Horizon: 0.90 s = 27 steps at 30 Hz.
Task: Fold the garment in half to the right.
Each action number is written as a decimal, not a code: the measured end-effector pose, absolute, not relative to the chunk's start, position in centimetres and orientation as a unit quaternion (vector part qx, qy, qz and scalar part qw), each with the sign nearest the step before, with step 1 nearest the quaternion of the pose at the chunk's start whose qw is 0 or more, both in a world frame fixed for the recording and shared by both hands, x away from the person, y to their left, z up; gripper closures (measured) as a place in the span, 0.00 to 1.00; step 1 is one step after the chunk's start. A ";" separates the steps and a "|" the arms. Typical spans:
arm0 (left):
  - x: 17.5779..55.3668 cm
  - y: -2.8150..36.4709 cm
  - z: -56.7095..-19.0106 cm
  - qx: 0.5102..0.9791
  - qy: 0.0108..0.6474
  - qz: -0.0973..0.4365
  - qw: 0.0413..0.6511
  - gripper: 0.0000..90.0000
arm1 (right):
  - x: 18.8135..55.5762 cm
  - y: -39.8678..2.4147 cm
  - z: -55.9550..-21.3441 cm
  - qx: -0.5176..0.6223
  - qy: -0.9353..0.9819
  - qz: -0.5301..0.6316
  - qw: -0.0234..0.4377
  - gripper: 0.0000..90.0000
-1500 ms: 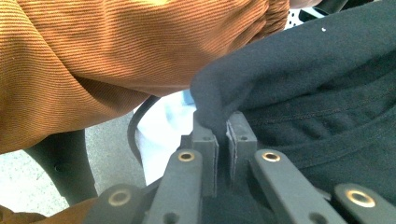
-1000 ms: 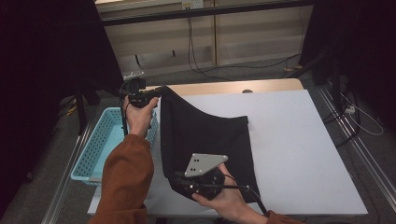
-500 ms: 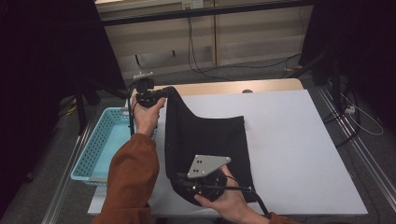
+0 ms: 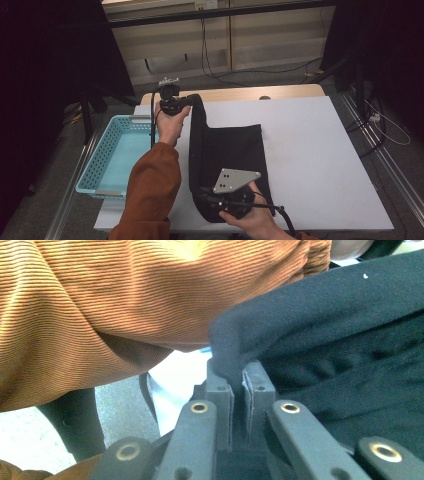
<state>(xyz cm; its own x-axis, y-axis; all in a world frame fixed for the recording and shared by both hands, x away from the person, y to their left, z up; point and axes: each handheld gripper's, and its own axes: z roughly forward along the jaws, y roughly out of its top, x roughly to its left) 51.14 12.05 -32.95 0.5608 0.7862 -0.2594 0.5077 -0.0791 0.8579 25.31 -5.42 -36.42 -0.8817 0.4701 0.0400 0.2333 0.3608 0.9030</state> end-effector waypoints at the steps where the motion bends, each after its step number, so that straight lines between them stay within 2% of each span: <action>1: 51.1 11.8 -33.0 0.724 0.445 0.136 0.510 0.96 | 25.2 -5.5 -36.4 0.215 0.817 0.523 0.114 0.95; 27: 51.5 5.8 -36.0 0.751 0.422 0.098 0.497 0.96 | 24.4 -9.0 -39.2 0.252 0.824 0.497 0.103 0.95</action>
<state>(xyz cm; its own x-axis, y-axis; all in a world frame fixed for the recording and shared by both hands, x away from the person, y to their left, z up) 51.46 5.79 -36.05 0.6238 0.7325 -0.2726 0.5373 -0.1485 0.8302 24.38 -9.01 -39.18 -0.8521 0.5174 0.0796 0.3122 0.3801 0.8707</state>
